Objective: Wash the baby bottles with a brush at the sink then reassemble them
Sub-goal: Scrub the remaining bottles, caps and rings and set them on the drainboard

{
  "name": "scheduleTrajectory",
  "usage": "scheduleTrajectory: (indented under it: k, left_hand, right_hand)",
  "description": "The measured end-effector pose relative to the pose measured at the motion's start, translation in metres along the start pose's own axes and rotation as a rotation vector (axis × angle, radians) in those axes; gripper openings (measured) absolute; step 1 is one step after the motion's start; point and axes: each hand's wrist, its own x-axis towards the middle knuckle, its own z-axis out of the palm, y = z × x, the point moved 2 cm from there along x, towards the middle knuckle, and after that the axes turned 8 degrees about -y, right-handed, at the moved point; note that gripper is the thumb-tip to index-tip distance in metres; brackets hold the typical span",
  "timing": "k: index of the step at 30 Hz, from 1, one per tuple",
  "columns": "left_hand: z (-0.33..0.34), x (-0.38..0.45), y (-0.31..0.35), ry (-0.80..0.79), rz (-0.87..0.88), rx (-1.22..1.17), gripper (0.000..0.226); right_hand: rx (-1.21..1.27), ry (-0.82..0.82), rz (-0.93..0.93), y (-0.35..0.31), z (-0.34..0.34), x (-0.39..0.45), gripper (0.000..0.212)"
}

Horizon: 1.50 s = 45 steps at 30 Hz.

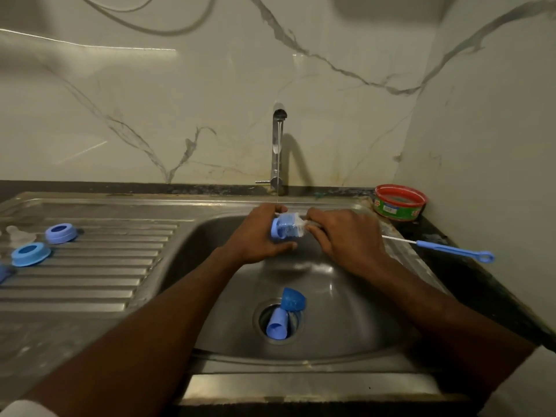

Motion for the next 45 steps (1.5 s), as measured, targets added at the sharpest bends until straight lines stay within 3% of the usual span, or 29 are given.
scheduleTrajectory:
  k: [3, 6, 8, 11, 14, 17, 21, 25, 29, 31, 33, 38, 43, 45]
  left_hand:
    - [0.013, 0.0, 0.002, -0.11, 0.028, -0.026, 0.062]
    - [0.007, 0.007, 0.001, 0.01, 0.027, 0.105, 0.048]
    - [-0.002, 0.007, -0.002, 0.113, 0.061, 0.199, 0.041]
    - [-0.003, 0.0, -0.011, 0.167, 0.0, 0.278, 0.06]
    - [0.008, -0.002, -0.014, 0.064, -0.05, 0.145, 0.076]
    - [0.019, 0.005, -0.002, -0.059, 0.01, 0.041, 0.07]
    - [0.011, 0.017, 0.007, 0.122, -0.034, 0.207, 0.046]
    - [-0.006, 0.006, -0.002, 0.221, -0.007, 0.298, 0.057]
    - [0.016, -0.005, -0.012, 0.028, -0.083, 0.17, 0.072]
    - [0.026, -0.005, -0.007, -0.113, -0.028, 0.015, 0.069]
    - [0.028, -0.002, 0.0, -0.165, 0.016, 0.004, 0.062]
    - [0.013, 0.001, 0.003, 0.062, -0.014, 0.173, 0.043]
    - [-0.003, -0.009, -0.017, 0.124, -0.175, 0.177, 0.037]
    - [-0.004, -0.008, -0.015, 0.106, -0.127, 0.167, 0.039]
  right_hand:
    - [-0.033, -0.035, 0.174, 0.008, 0.004, 0.005, 0.024]
    - [-0.043, -0.064, 0.226, 0.011, 0.01, 0.004, 0.029]
    - [-0.009, -0.077, 0.174, 0.009, 0.015, 0.004, 0.031]
    - [0.067, -0.085, -0.033, 0.002, 0.018, 0.002, 0.029]
    - [0.029, -0.102, -0.045, -0.001, 0.017, 0.004, 0.03]
    - [0.0, -0.052, 0.152, 0.006, 0.012, 0.007, 0.026]
    - [-0.015, -0.011, 0.241, 0.016, 0.005, 0.002, 0.028]
    - [0.106, -0.111, 0.157, 0.004, 0.011, -0.001, 0.039]
    - [0.026, -0.071, 0.043, -0.004, 0.011, 0.0, 0.031]
    - [0.001, -0.051, 0.128, 0.001, 0.01, 0.002, 0.029]
    - [0.021, -0.042, 0.238, 0.011, 0.01, 0.003, 0.029]
    - [0.12, -0.133, 0.276, 0.022, 0.018, 0.0, 0.039]
    - [0.104, -0.115, 0.232, 0.026, 0.006, 0.004, 0.037]
    - [0.108, -0.133, 0.232, 0.025, 0.006, 0.003, 0.038]
